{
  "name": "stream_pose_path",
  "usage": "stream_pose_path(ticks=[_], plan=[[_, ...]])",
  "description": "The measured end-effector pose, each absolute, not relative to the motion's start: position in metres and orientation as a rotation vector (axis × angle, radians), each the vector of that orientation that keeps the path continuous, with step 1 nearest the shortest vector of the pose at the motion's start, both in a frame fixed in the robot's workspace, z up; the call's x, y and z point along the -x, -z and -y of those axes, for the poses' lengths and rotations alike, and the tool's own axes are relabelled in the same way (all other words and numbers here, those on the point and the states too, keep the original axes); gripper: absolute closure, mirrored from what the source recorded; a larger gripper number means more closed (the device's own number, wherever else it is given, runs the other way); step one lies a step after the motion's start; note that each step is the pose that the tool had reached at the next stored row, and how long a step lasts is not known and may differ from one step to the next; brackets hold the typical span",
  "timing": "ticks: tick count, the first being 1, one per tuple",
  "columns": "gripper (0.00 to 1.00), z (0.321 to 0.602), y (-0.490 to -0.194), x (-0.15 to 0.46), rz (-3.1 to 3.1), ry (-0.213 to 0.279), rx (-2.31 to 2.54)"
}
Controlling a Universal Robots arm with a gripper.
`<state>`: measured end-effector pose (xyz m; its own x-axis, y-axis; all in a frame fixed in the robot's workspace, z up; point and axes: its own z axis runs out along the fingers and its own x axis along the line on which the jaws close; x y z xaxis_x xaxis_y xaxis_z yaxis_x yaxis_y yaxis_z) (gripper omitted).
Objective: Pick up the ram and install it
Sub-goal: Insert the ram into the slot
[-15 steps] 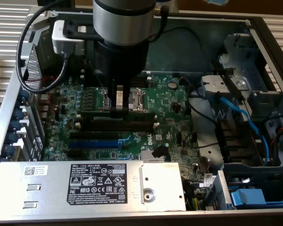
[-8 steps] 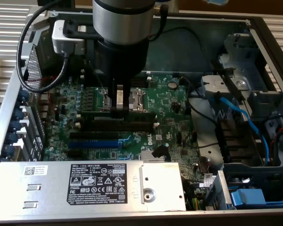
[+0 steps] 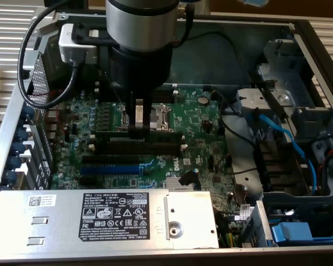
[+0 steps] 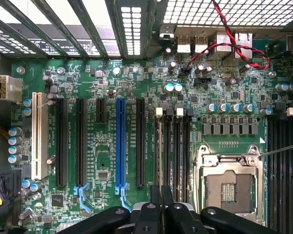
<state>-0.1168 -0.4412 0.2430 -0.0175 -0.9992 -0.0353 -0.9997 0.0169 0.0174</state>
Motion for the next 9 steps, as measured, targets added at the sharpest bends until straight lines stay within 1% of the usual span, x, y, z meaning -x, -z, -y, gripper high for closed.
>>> stream_pose_path(ticks=[9], plan=[[0.88, 0.4384, -0.2401, 0.1182, -2.232, -0.05, 2.194]])
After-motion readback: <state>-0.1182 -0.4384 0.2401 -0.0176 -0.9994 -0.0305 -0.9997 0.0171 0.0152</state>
